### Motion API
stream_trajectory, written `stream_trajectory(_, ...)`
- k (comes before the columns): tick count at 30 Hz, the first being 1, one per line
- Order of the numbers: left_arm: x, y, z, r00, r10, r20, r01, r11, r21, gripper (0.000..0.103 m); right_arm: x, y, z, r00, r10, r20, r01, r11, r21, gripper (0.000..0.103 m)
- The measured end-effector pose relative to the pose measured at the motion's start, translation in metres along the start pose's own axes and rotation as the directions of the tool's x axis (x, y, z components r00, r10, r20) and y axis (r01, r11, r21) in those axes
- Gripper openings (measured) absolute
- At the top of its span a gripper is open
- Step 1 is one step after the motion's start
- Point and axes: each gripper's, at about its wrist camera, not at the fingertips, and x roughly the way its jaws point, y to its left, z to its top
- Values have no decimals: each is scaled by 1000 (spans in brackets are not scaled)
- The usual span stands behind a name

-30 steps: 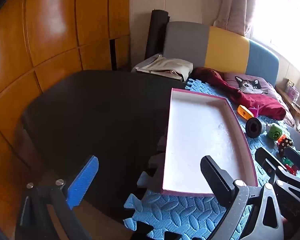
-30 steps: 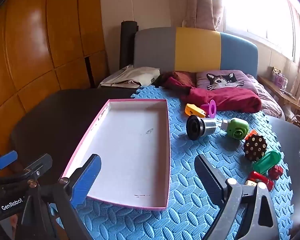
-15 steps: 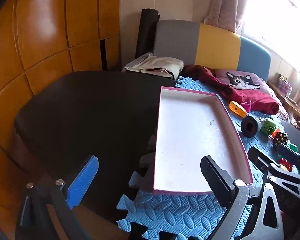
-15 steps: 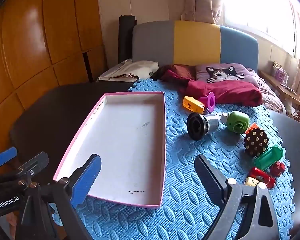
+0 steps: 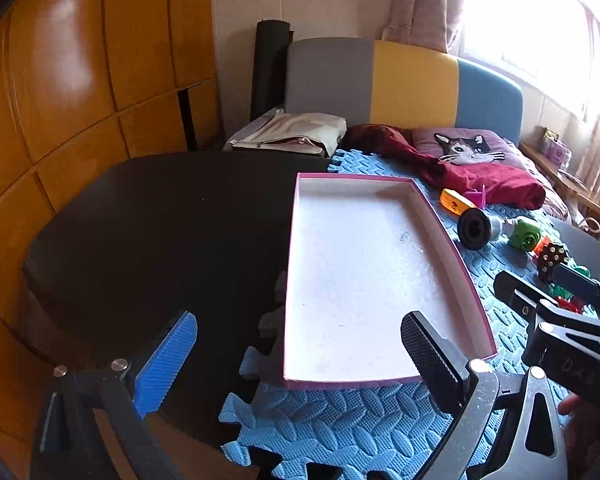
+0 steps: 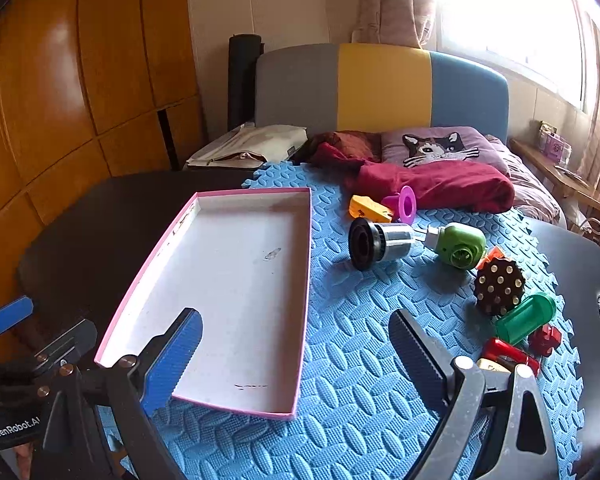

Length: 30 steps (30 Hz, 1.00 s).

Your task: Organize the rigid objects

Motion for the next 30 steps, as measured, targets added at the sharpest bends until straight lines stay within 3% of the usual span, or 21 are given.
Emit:
stream_trajectory(10,1,-15,6,1000,-28,-5,28,998,51,103,-3,-22,8,999,-39,16,39,999,21,96)
stream_trajectory(16,4,-28,13,997,-79,-19,81,993,86,103,-6,-52,15,996,-87,25,85,995,56,96)
stream_trajectory(24,12,-68,31,982,-188,-30,190,958,215,103,-16,-125,28,979,-202,36,196,972,134,96)
stream_trajectory(30,28,-102,52,959,-274,-71,283,921,267,102,-22,-187,36,965,-258,47,247,954,173,96)
